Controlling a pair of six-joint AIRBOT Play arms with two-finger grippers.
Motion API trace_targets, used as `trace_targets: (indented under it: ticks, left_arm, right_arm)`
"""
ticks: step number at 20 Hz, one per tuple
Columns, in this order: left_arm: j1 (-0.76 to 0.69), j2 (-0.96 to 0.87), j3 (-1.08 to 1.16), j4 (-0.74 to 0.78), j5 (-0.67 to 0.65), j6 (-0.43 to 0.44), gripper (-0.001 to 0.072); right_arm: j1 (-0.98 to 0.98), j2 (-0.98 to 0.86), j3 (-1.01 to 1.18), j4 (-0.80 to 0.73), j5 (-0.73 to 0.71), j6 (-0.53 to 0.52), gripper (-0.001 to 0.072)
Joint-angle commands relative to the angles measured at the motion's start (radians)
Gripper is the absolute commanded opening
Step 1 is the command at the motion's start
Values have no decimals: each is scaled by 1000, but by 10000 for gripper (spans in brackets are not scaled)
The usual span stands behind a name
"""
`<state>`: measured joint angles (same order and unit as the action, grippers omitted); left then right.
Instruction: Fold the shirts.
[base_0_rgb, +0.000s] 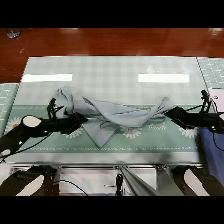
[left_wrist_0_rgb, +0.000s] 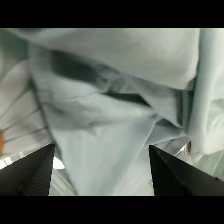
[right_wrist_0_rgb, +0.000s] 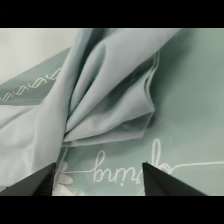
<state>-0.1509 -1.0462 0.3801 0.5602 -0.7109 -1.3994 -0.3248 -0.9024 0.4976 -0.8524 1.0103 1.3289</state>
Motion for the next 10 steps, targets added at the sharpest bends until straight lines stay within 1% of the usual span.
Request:
trace_targets:
  ticks: [1, 2, 4, 5, 6, 7, 8, 10]
  left_arm:
    - [-86, -104, 85, -11, 60, 0, 703]
    - [-109, -133, 119, -11, 60, 0, 703]
    - [-146, -188, 186, -11, 55, 1, 700]
    - [-155, -210, 214, -11, 45, 0, 657]
    - [-155, -225, 233, -11, 29, 2, 344]
    - [-153, -232, 248, -11, 18, 33, 20]
    - [-153, -231, 257, -11, 9, 63, 21]
    - [-152, -231, 274, -11, -27, 73, 21]
  right_arm:
    - [45, 2, -5, 9, -51, 53, 621]
    - [48, 2, -5, 11, -63, 72, 621]
    - [47, 2, -5, 12, -77, 78, 621]
    - [47, 2, -5, 5, -85, 82, 621]
    - [47, 2, -5, 5, -95, 82, 621]
    - [47, 2, -5, 5, -108, 85, 621]
    - [47, 1, -5, 5, -127, 86, 621]
    - [47, 1, -5, -4, -172, 138, 620]
